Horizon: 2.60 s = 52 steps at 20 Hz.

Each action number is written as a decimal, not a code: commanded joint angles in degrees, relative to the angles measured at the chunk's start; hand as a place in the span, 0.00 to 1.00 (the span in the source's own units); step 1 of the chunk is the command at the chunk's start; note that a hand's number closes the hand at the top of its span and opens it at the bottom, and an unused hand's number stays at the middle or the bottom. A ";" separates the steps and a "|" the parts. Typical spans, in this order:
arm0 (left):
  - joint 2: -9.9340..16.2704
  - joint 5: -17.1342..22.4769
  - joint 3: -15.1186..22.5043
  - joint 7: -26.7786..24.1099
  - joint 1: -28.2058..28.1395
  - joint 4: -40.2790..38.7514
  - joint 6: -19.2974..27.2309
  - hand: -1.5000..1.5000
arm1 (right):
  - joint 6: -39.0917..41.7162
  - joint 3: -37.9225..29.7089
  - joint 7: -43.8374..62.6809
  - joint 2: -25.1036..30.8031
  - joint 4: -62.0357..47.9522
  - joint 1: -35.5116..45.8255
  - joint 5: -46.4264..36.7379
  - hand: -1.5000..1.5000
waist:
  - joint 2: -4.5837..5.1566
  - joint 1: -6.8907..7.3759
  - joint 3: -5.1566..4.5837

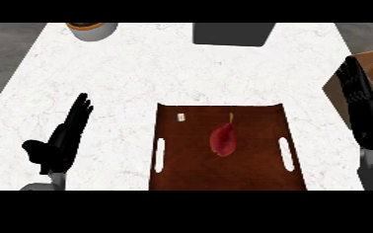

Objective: Pick the pear from the tray and place it in the cardboard box

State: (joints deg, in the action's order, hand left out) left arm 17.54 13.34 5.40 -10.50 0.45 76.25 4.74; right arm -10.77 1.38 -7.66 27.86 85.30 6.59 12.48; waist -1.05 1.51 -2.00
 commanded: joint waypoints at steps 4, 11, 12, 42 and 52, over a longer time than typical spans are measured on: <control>5.97 -6.35 1.66 -1.69 5.57 5.03 -1.13 0.50 | -12.71 -1.44 9.86 1.37 16.04 1.00 -6.57 0.00 | -0.39 -4.45 1.73; 9.48 -7.93 4.78 2.47 7.64 11.38 -5.69 0.50 | -22.56 6.43 25.08 5.55 29.40 -12.84 -27.07 0.00 | 0.09 -4.00 1.81; 10.51 -8.50 3.36 3.34 9.64 10.80 -5.10 0.50 | -21.99 8.36 24.27 6.08 31.09 -15.61 -30.07 0.00 | 0.36 -3.78 1.86; 7.37 -9.85 3.88 5.62 15.33 9.06 -8.40 0.50 | 32.14 40.20 88.35 -12.48 23.12 18.75 -47.67 0.00 | 0.98 -0.59 1.79; 7.26 -10.59 3.65 3.66 10.95 11.27 -9.01 0.50 | 30.58 38.44 86.33 -21.24 7.28 21.93 -53.47 0.00 | 0.96 -0.56 1.90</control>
State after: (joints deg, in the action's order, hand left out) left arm 24.27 2.85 9.33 -5.23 13.61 86.67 -3.50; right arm 16.58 38.84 67.41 9.97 98.01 27.09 -38.09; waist -0.07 0.88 -0.13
